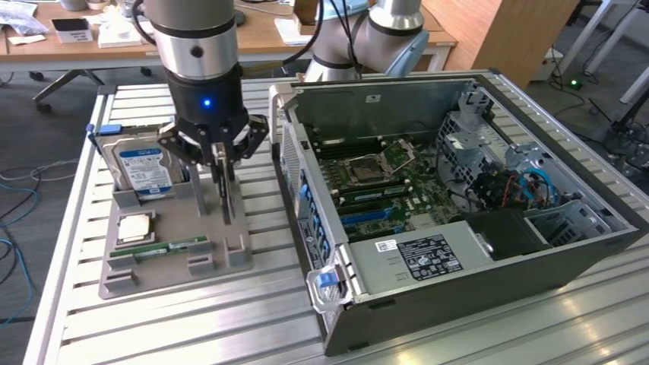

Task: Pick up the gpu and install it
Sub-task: 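Pick up the gpu and move the gpu toward the slot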

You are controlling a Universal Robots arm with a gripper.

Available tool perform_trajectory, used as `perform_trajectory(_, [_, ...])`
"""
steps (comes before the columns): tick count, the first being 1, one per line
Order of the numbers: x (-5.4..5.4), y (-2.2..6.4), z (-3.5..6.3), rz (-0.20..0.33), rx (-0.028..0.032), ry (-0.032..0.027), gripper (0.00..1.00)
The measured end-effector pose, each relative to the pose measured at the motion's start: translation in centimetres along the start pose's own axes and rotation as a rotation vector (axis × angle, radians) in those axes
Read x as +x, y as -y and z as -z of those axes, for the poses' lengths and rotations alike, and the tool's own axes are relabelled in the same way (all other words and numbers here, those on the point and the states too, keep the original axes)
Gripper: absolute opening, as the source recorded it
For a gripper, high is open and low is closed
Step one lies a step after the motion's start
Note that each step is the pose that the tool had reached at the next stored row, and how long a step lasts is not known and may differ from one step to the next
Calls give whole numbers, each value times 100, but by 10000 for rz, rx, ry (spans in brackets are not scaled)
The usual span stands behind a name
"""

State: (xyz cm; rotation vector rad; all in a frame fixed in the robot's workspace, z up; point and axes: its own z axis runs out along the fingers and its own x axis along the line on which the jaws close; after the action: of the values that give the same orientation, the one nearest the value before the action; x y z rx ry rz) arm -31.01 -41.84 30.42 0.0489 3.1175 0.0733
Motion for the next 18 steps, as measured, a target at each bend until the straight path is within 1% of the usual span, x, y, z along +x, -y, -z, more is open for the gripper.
perform_trajectory(13, [-5,-12,254,344,-8,-16,26])
perform_trajectory(18, [-7,-16,333,460,-11,-21,26])
